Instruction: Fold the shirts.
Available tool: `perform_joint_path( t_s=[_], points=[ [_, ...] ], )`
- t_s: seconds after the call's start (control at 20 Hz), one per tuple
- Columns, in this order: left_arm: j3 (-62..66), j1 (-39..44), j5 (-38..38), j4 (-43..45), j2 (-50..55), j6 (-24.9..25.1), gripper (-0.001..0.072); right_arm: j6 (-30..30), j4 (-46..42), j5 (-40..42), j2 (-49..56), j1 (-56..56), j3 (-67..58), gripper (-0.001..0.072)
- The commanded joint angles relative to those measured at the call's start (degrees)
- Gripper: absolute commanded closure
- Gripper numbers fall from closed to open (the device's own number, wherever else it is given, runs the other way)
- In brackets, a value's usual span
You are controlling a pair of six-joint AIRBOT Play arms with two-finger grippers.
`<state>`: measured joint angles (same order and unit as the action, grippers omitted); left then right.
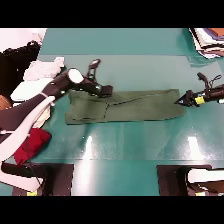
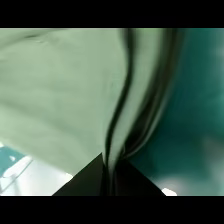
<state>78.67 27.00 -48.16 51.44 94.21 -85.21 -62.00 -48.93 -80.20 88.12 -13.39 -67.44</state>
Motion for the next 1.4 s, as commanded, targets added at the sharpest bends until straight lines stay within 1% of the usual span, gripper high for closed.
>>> perform_joint_path(
  t_s=[0.0,0.1,0.15,0.3,0.45,0.55,0.8,0.9,1.05,1.2,1.35],
  points=[
    [7.23,5.20,-0.94,-0.90,7.26,0.15,0.0685,-0.98,6.23,-0.09,-8.28,3.37,-0.13,0.0699],
    [9.94,6.45,-2.89,-0.92,10.25,0.09,0.0685,-1.73,12.41,-0.13,-11.69,5.05,-2.40,0.0699],
    [10.51,6.80,-3.41,-0.92,11.23,0.07,0.0685,-2.64,13.29,-0.17,-12.83,6.16,-4.68,0.0699],
    [10.49,6.95,-3.65,-0.87,12.04,-0.42,0.0685,-6.54,13.29,-1.14,-13.42,10.60,-12.79,0.0699],
    [10.49,6.95,-1.44,-0.96,12.09,-0.52,0.0685,-8.76,13.42,-0.61,-13.42,16.41,-17.46,0.0699],
    [10.49,6.95,-0.24,-0.92,12.09,-0.50,0.0685,-9.09,13.42,0.33,-13.42,20.83,-19.28,0.0699],
    [10.49,5.92,-1.44,-0.68,11.65,-0.33,0.0686,-9.07,13.38,5.29,-13.42,29.68,-20.72,0.0698],
    [10.56,3.17,-4.00,0.57,9.35,-0.33,0.0685,-9.05,13.44,6.80,-13.11,32.35,-20.79,0.0699],
    [10.56,-3.54,-6.69,6.16,1.81,-0.26,0.0686,-9.05,13.49,8.90,-10.01,38.66,-22.84,0.0698],
    [10.56,-12.26,-9.79,13.00,-8.28,0.11,0.0685,-9.03,13.38,13.75,-2.95,48.78,-27.91,0.0698],
    [10.56,-20.17,-11.65,19.61,-17.46,0.17,0.0684,-8.96,13.29,19.65,7.08,58.90,-34.60,0.0694]
  ],
)
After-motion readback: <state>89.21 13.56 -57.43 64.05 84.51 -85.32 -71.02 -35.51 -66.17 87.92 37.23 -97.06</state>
